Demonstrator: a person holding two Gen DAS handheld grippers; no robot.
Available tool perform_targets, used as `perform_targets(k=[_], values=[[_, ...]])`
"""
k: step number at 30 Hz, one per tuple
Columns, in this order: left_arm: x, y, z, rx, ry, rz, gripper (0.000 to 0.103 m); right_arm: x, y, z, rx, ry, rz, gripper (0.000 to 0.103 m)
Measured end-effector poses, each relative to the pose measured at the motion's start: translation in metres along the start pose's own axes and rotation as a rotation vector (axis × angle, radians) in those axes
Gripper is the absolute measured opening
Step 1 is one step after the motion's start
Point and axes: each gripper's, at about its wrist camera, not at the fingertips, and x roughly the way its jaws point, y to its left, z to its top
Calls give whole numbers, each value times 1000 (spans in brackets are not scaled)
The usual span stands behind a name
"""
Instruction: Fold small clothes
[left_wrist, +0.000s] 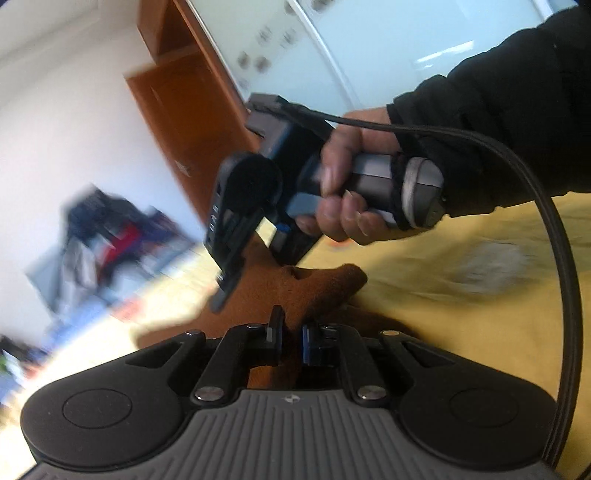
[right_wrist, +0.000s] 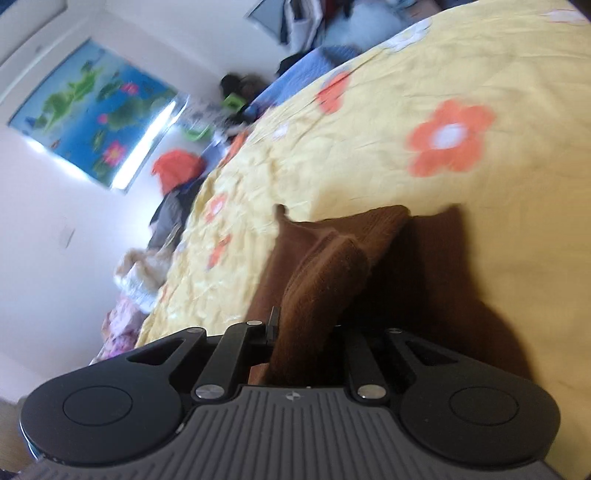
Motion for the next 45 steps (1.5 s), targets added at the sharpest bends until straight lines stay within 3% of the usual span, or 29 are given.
perform_targets(k=[2,6,9,10,11,12,13,14,15,18,19,20,21,24,25,26,27,28,29,30,32,33,37,40,41,42,43,44,45], values=[[10,-6,-7,-30,53,-53,9,5,-21,-10,40,15,-62,18],[10,15,-11,-167,90,-135,9,7,-33,-20,75,-40,-15,19],[-4,51,-14,-326,95,-230,15,4,-32,-18,75,-60,-3,34],[-12,63,-18,-378,100,-253,19,0,-32,-15,79,-77,11,47],[-19,76,-22,-434,96,-265,35,-6,-32,-12,83,-105,24,64],[-28,91,-27,-490,84,-262,57,-13,-32,-9,85,-138,38,73],[-34,102,-31,-546,66,-243,69,-19,-32,-5,88,-167,47,83],[-42,116,-37,-603,45,-215,84,-23,-33,-1,91,-184,45,84],[-48,129,-42,-657,26,-187,86,-24,-35,2,99,-189,35,84],[-44,162,-56,-822,56,-111,86,-14,-40,11,114,-183,-45,77],[-38,171,-61,-872,79,-82,86,-5,-43,13,114,-156,-83,52],[-32,178,-65,-911,102,-58,86,6,-44,12,99,-109,-147,14],[-28,185,-69,-942,126,-47,86,13,-43,9,38,-99,-187,10],[-17,199,-83,-1021,191,-63,86,5,-44,5,44,-124,-186,12],[-13,205,-86,-1044,207,-75,86,-2,-44,4,49,-138,-192,20],[-6,209,-89,-1069,213,-92,86,-8,-44,4,62,-158,-198,41],[2,214,-92,-1093,218,-116,86,-15,-44,4,79,-178,-201,53],[12,219,-94,-1117,231,-140,86,-23,-42,4,87,-206,-193,80],[22,222,-98,-1146,246,-156,86,-28,-41,4,81,-240,-186,95],[35,225,-101,-1176,261,-174,86,-31,-40,6,70,-257,-178,96],[63,231,-103,-1232,304,-220,85,-25,-39,15,72,-232,-187,93],[72,234,-101,-1236,288,-223,86,-19,-40,21,63,-214,-198,92],[110,238,-89,-1213,305,-276,86,16,-36,47,22,-118,-245,91],[122,236,-83,-1203,309,-319,85,36,-28,60,-38,-88,-231,96],[124,234,-79,-1181,314,-321,74,41,-24,62,-63,-73,-224,95],[128,230,-76,-1147,341,-318,30,46,-19,62,-105,-54,-225,93],[134,225,-74,-1100,387,-292,19,52,-14,60,-154,-22,-231,75],[131,221,-71,-1066,369,-271,18,57,-12,60,-164,23,-238,33],[129,218,-66,-1022,358,-256,17,59,-15,60,-148,45,-222,29]])
